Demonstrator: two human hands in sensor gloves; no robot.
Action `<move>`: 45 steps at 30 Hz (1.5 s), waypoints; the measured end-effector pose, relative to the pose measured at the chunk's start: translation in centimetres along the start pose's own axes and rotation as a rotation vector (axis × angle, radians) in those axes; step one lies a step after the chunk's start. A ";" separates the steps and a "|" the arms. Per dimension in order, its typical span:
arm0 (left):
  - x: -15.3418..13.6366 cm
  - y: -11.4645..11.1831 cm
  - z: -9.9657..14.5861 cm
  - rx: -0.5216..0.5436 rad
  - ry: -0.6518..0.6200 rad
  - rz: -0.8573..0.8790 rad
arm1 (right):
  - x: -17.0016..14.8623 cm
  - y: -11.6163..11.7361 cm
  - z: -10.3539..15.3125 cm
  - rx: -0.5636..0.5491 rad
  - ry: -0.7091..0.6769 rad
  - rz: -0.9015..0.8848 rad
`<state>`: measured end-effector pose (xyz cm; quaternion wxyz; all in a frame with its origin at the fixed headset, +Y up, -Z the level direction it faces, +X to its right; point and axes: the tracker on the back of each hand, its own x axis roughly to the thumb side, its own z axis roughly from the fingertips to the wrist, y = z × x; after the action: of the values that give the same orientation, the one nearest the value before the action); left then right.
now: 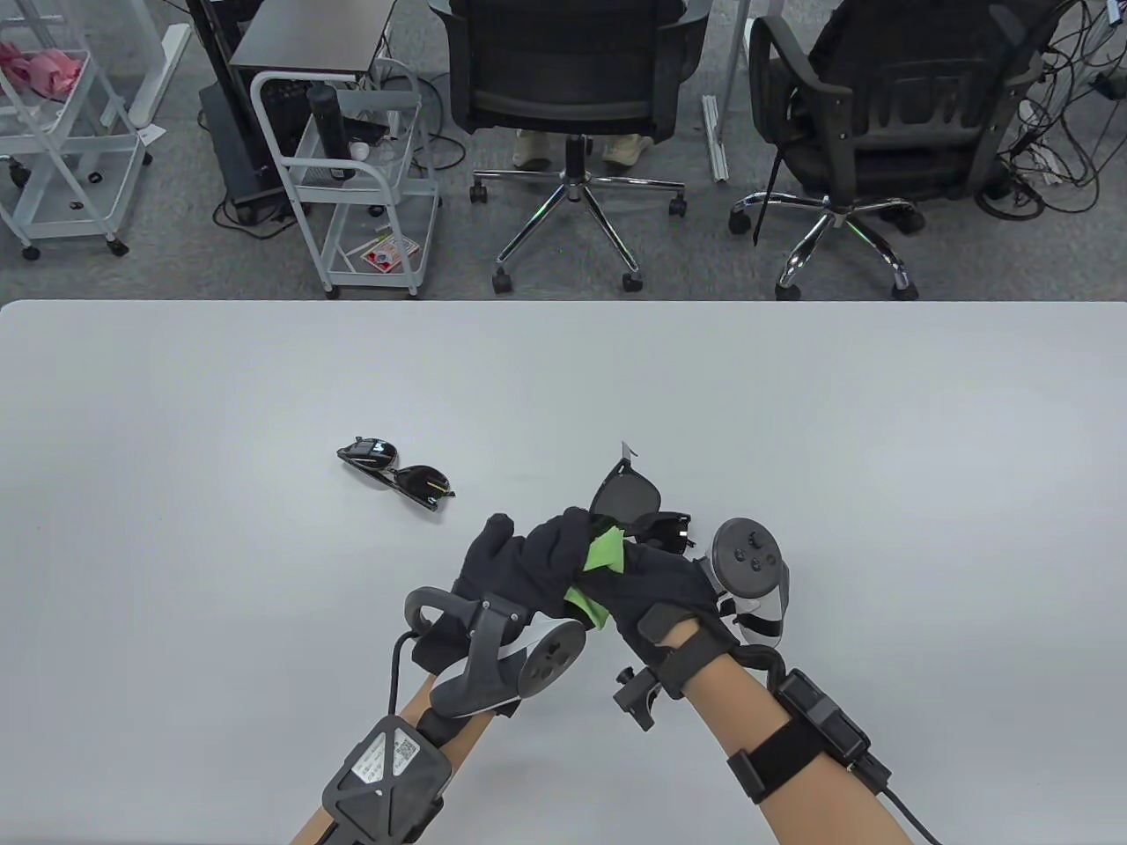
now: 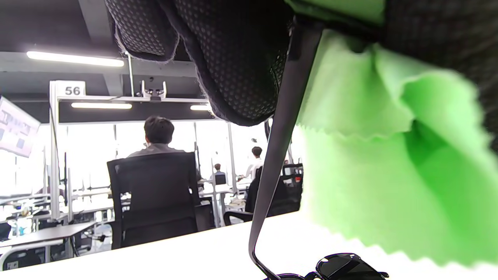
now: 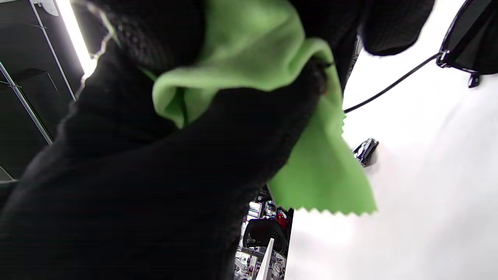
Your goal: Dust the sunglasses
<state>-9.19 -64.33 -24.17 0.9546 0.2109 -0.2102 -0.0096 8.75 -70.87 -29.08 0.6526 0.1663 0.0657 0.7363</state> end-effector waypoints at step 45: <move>-3.9 -2.1 -0.9 -0.150 -0.036 -0.054 | 7.4 -3.6 -0.1 0.230 -0.403 0.512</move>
<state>-12.21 -65.50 -27.33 0.9632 0.1444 -0.2200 -0.0549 11.47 -63.09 -29.11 0.4236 0.3921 -0.0258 0.8162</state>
